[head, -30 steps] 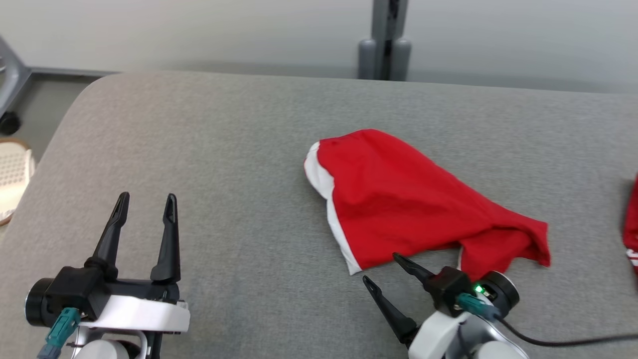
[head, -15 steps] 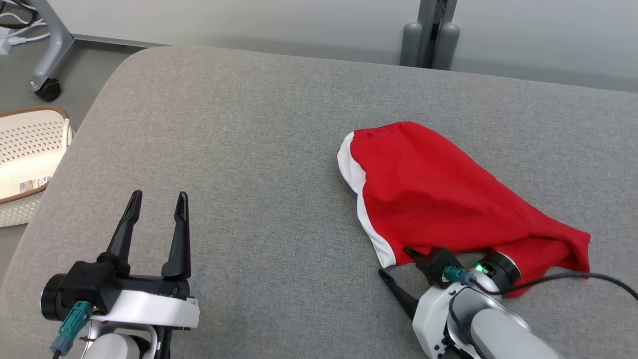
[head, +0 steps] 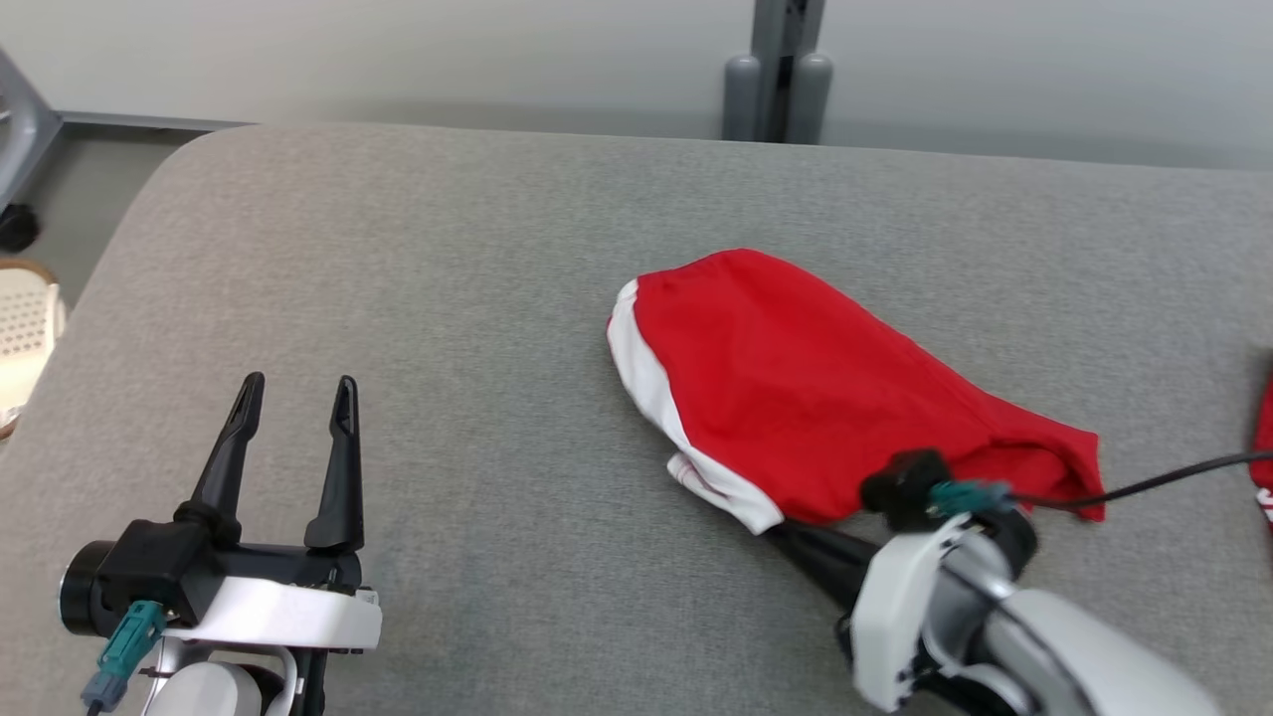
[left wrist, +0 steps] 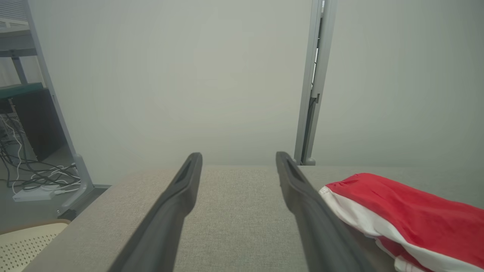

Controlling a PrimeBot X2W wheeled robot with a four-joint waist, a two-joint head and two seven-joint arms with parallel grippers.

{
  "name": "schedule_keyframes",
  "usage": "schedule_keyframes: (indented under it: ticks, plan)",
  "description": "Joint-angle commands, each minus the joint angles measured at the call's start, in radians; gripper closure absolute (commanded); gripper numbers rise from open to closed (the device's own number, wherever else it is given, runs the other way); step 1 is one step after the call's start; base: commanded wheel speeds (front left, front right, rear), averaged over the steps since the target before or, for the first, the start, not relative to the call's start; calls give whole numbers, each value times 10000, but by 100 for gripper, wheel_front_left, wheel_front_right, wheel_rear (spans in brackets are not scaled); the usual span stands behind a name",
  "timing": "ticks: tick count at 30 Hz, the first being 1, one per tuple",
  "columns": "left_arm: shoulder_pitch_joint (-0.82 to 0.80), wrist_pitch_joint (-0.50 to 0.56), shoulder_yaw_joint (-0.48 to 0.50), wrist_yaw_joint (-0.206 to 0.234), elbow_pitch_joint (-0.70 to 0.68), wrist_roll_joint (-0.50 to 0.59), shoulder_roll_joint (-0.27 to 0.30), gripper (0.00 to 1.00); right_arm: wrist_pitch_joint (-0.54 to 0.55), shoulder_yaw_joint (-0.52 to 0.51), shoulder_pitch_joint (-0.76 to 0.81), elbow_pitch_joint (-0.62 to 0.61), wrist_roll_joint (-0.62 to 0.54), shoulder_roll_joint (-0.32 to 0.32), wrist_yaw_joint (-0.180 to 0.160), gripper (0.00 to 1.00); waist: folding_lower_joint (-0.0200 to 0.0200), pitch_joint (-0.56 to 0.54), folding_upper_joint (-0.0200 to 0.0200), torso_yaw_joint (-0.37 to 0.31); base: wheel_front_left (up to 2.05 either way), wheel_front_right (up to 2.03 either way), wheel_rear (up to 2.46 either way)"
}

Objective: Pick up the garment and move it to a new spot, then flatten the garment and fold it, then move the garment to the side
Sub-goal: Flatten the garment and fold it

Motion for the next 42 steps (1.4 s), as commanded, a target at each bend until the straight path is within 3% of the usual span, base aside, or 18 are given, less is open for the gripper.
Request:
schedule_keyframes:
  ticks: [1,5,7,12,18,23,24,25,26,34,42]
  plan:
    - [23,-34,66,-55,-49,77,63,0,467,-153,123,-615,418,-449,2,100,0,-3,-1,-217,0,0,0]
    - [36,-34,197,-105,-119,134,15,0,1861,-896,611,-2807,1937,-1557,2,100,0,61,-1,-485,0,0,0]
    - [35,-35,236,-94,-133,148,-1,0,2158,-1167,732,-3274,2285,-1763,3,100,0,73,-1,-535,0,0,0]
    - [-98,-35,273,-229,-131,214,-115,0,3165,-2950,1258,-4615,3670,-2445,2,100,0,216,-1,-655,0,0,0]
    - [-374,-35,235,-414,-22,344,-281,0,3568,-4791,1301,-3708,4371,-2397,3,100,0,468,-1,-554,0,0,0]
    - [-603,-36,151,-611,153,411,-482,0,3159,-5239,1071,-2053,4138,-2264,2,100,0,652,-1,-327,0,0,0]
    - [-644,-36,150,-626,182,434,-507,0,3006,-5235,1078,-1732,4063,-2219,3,66,0,670,-1,-301,0,0,0]
    - [-688,-36,145,-667,198,443,-523,0,2847,-5208,1111,-1471,3996,-2167,3,16,0,692,-1,-280,0,0,0]
    - [-715,-36,132,-701,231,449,-534,0,2650,-5184,1131,-1261,3928,-2110,3,0,0,711,-1,-272,0,0,0]
    - [-672,-36,304,-777,377,574,-536,0,402,-5307,1915,-548,3678,-1723,3,0,0,684,-1,-695,0,0,0]
    - [-513,-36,497,-714,359,598,-434,0,-2916,-7249,2685,-488,2084,-914,3,0,0,426,-1,-1302,0,0,0]
